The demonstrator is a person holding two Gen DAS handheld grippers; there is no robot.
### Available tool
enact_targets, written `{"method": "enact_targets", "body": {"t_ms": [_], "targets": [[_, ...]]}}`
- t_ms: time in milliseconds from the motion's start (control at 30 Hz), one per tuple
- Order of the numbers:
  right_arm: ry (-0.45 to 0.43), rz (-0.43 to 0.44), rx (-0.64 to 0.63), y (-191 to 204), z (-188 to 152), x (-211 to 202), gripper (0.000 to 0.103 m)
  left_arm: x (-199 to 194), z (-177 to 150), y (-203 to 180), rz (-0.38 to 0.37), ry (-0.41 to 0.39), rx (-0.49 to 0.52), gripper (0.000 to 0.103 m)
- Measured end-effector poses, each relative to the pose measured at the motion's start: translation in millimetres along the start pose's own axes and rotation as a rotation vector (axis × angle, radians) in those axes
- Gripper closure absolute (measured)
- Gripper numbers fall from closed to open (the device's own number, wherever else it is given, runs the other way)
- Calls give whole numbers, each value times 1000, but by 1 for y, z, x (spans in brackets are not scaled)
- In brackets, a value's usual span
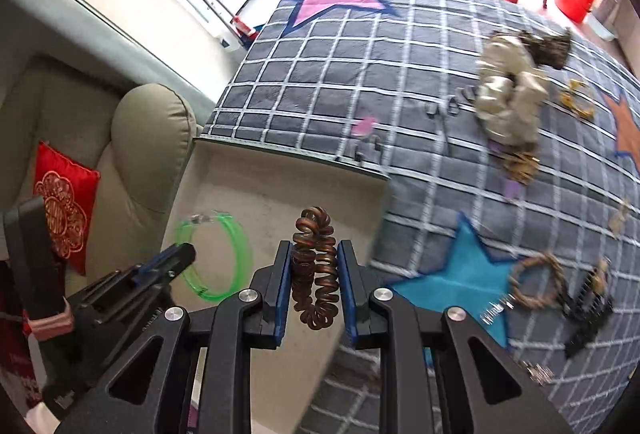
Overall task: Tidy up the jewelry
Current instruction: 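Carry the bangle into the white tray with the left tool while the right tool drops the hair tie there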
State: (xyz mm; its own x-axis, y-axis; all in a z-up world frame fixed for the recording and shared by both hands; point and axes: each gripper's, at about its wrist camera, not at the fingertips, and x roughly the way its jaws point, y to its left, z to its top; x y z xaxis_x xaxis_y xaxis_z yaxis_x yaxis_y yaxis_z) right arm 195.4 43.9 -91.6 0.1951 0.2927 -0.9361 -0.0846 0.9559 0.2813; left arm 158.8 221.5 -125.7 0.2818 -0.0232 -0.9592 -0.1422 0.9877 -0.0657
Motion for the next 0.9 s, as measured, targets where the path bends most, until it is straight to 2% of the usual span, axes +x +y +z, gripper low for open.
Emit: {"method": "enact_targets", "body": {"t_ms": [233, 367, 633, 700, 767, 833, 900], "targets": [[30, -22, 2, 7, 12, 33, 79, 23, 5, 1, 32, 13, 6, 95], [51, -27, 5, 10, 15, 50, 79, 26, 4, 0, 24, 4, 11, 95], [98, 14, 67, 6, 16, 70, 74, 26, 3, -4, 45, 17, 43, 95], [104, 22, 69, 5, 17, 71, 67, 26, 3, -3, 50, 21, 41, 95], [99, 26, 69, 4, 17, 66, 52, 25, 2, -3, 61, 19, 45, 95], [81, 43, 75, 2, 17, 56, 44, 22, 1, -3, 73, 12, 49, 95], [67, 55, 79, 0, 17, 45, 42, 21, 1, -4, 71, 14, 51, 95]]}}
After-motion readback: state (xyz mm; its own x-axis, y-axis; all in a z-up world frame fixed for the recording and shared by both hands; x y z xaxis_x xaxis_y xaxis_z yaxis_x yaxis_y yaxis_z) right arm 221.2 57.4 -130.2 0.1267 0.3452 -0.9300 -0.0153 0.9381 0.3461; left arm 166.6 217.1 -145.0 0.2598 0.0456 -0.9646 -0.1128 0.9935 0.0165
